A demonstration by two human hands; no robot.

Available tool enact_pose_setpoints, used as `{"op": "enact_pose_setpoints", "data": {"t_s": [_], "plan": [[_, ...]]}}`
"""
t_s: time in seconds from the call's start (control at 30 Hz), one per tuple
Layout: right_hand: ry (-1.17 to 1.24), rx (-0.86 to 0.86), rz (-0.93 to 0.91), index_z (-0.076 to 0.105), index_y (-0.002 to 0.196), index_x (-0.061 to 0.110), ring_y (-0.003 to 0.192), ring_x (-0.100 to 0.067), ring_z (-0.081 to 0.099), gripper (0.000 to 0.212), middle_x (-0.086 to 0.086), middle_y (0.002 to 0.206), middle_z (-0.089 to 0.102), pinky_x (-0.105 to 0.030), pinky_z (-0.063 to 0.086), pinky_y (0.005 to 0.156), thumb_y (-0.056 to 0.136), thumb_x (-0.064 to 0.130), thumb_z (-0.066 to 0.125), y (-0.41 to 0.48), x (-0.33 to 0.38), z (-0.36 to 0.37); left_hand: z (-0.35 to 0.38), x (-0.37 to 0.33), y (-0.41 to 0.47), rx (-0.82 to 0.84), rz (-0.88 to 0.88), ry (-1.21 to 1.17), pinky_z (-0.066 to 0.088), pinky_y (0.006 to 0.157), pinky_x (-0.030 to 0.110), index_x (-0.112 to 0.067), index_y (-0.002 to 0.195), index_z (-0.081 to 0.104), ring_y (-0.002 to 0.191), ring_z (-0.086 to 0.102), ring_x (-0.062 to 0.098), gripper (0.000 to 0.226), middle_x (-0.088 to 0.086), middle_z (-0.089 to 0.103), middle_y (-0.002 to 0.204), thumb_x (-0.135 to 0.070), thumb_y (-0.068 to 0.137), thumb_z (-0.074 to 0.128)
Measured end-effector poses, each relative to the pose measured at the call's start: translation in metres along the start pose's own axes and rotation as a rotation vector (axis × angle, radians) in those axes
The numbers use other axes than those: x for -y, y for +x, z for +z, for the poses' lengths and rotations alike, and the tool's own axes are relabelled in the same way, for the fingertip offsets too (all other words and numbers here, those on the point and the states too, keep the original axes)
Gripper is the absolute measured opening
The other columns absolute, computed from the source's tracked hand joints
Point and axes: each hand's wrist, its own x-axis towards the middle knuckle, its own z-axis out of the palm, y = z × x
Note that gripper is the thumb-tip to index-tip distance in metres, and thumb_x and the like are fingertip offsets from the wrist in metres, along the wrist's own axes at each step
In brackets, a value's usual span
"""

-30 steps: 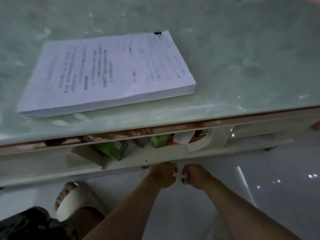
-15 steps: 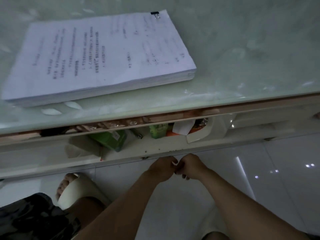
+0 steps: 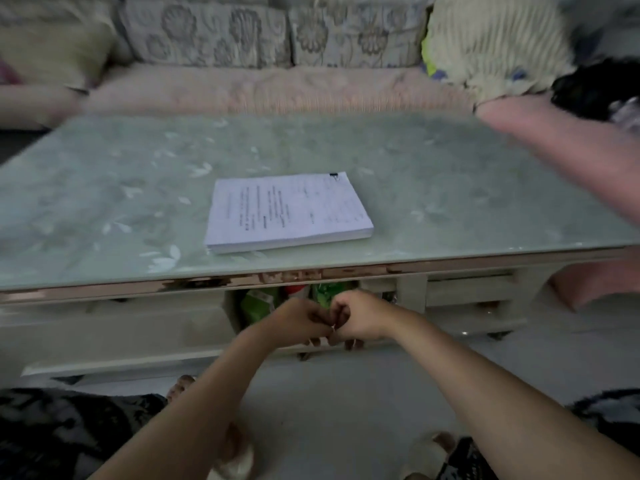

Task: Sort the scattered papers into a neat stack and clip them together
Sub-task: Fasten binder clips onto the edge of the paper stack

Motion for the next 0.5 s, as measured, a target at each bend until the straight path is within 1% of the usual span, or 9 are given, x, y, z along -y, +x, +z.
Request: {"op": "enact_pose_setpoints", "data": {"t_s": [0.07,0.13,0.2,0.23,0.3,0.37,0.4,0.43,0.5], "plan": [[-0.039,-0.017,-0.074,0.061,0.091,0.013,0.060,-0.022,0.069,0.026,-0.007,0.077,0.069,-0.034,0.057,0.054,0.076,0.011,0.082,-0.014,0.030,-0.012,-0.020,-0.020,-0.024,-0.044,0.050,-0.036,0.053,0.056,0.020,-0.021,0.083,0.073,0.061,0.065,0.005,0.007,-0.009,0.069,0.065,-0.014,0.083,0.071],[-0.084,-0.077,-0.144,0.067,0.090,0.018,0.059,-0.016,0.066,0.019,0.002,0.072,0.069,-0.033,0.056,0.057,0.076,0.015,0.081,-0.023,0.057,-0.029,-0.043,-0.036,-0.041,-0.113,0.100,-0.074,0.053,0.057,0.022,-0.018,0.087,0.072,0.060,0.065,0.007,0.007,-0.006,0.070,0.068,-0.012,0.085,0.069],[-0.107,-0.172,-0.227,0.072,0.089,0.026,0.065,-0.014,0.068,0.015,0.005,0.076,0.073,-0.033,0.057,0.063,0.078,0.019,0.080,-0.021,0.082,-0.049,-0.071,-0.048,-0.048,-0.227,0.124,-0.056,0.052,0.058,0.027,-0.021,0.092,0.069,0.059,0.066,0.009,0.007,-0.003,0.072,0.073,-0.016,0.087,0.067],[-0.114,-0.232,-0.257,0.074,0.089,0.029,0.064,-0.013,0.069,0.013,0.006,0.080,0.074,-0.030,0.057,0.062,0.081,0.020,0.079,-0.016,0.093,-0.059,-0.086,-0.052,-0.046,-0.293,0.127,-0.014,0.053,0.059,0.029,-0.024,0.095,0.068,0.060,0.067,0.010,0.009,-0.003,0.073,0.077,-0.019,0.087,0.065],[-0.111,-0.366,-0.286,0.074,0.089,0.032,0.061,-0.008,0.068,0.010,0.012,0.083,0.073,-0.023,0.052,0.059,0.084,0.024,0.075,0.000,0.112,-0.078,-0.116,-0.060,-0.038,-0.427,0.123,0.080,0.049,0.058,0.025,-0.030,0.097,0.065,0.065,0.068,0.012,0.013,-0.006,0.071,0.082,-0.021,0.087,0.061],[-0.134,-0.476,-0.302,0.074,0.091,0.030,0.064,0.002,0.061,0.007,0.017,0.084,0.069,-0.020,0.046,0.067,0.084,0.027,0.074,0.025,0.125,-0.094,-0.144,-0.062,-0.023,-0.536,0.109,0.122,0.043,0.056,0.020,-0.031,0.099,0.063,0.069,0.065,0.013,0.015,-0.012,0.066,0.084,-0.022,0.088,0.058],[-0.164,-0.507,-0.305,0.074,0.093,0.030,0.067,0.004,0.057,0.009,0.017,0.085,0.068,-0.021,0.043,0.070,0.085,0.029,0.073,0.041,0.130,-0.100,-0.157,-0.060,-0.012,-0.575,0.104,0.140,0.042,0.056,0.019,-0.031,0.101,0.063,0.069,0.062,0.012,0.016,-0.013,0.064,0.086,-0.022,0.090,0.056],[-0.197,-0.520,-0.300,0.074,0.096,0.030,0.070,0.003,0.056,0.011,0.016,0.086,0.067,-0.023,0.043,0.071,0.085,0.031,0.072,0.057,0.135,-0.106,-0.169,-0.056,0.001,-0.604,0.102,0.172,0.043,0.059,0.020,-0.029,0.104,0.063,0.070,0.059,0.011,0.018,-0.014,0.063,0.090,-0.021,0.090,0.055],[-0.271,-0.529,-0.274,0.074,0.100,0.030,0.079,-0.006,0.057,0.015,0.013,0.092,0.067,-0.027,0.046,0.074,0.086,0.033,0.069,0.094,0.141,-0.116,-0.191,-0.044,0.027,-0.637,0.090,0.267,0.049,0.074,0.027,-0.023,0.111,0.064,0.079,0.057,0.012,0.023,-0.009,0.063,0.101,-0.018,0.091,0.055]]}}
